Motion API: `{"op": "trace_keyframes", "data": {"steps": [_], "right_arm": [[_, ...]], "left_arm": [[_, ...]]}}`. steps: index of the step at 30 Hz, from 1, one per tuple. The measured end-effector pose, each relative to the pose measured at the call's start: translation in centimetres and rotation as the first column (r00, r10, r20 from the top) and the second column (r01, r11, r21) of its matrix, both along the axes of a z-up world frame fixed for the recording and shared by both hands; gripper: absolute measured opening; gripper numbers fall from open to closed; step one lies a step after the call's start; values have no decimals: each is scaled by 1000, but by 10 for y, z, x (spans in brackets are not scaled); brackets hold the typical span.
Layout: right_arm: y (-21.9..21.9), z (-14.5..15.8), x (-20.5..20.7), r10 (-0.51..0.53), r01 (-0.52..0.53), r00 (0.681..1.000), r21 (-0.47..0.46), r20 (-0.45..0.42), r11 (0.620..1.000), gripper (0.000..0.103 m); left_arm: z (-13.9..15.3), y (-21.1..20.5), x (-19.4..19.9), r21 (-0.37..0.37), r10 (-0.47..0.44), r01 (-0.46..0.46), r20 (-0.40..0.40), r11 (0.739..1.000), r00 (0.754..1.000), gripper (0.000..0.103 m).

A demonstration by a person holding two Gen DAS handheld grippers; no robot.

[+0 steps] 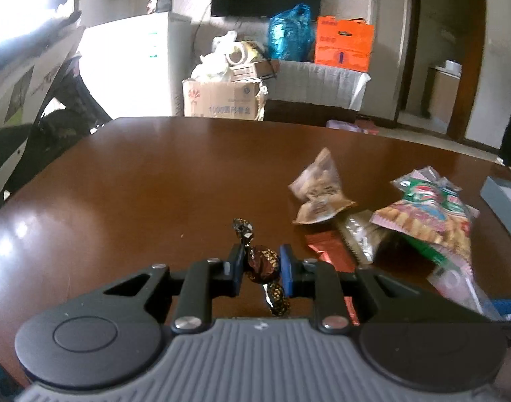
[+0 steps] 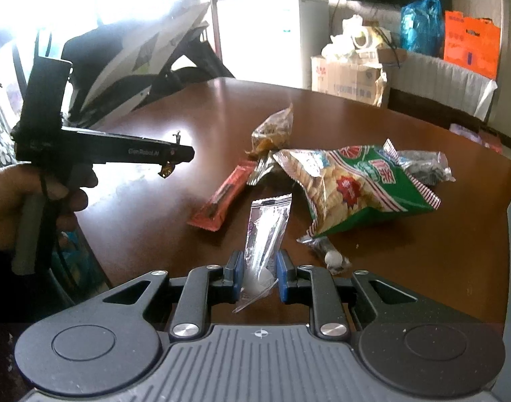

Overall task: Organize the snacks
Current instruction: 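Carry the chocolate and clear bag over the white box with both tools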

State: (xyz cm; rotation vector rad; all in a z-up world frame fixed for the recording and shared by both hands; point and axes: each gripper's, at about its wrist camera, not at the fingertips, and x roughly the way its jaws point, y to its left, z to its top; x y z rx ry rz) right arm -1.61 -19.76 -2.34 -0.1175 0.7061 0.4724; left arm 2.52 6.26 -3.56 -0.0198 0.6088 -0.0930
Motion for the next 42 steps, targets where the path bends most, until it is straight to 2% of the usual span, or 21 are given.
{"op": "trace_keyframes", "data": {"steps": [13, 24, 28, 35, 42], "right_arm": [[-15, 19, -10, -56, 56, 997, -3, 54, 998, 23], [-65, 37, -19, -200, 199, 974, 22, 104, 980, 23], [-99, 41, -27, -299, 296, 947, 42, 118, 954, 23], [-165, 40, -44, -487, 480, 866, 80, 115, 873, 23], [-198, 29, -51, -583, 579, 807, 65, 97, 813, 23]], "left_arm": [[18, -64, -14, 45, -155, 154, 19, 987, 988, 20], [41, -135, -9, 60, -279, 276, 51, 959, 959, 20], [48, -174, -7, 64, -343, 339, 65, 939, 937, 20], [55, -257, -2, 55, -455, 452, 83, 890, 886, 20], [50, -340, 3, 68, -536, 532, 77, 844, 841, 20]]}}
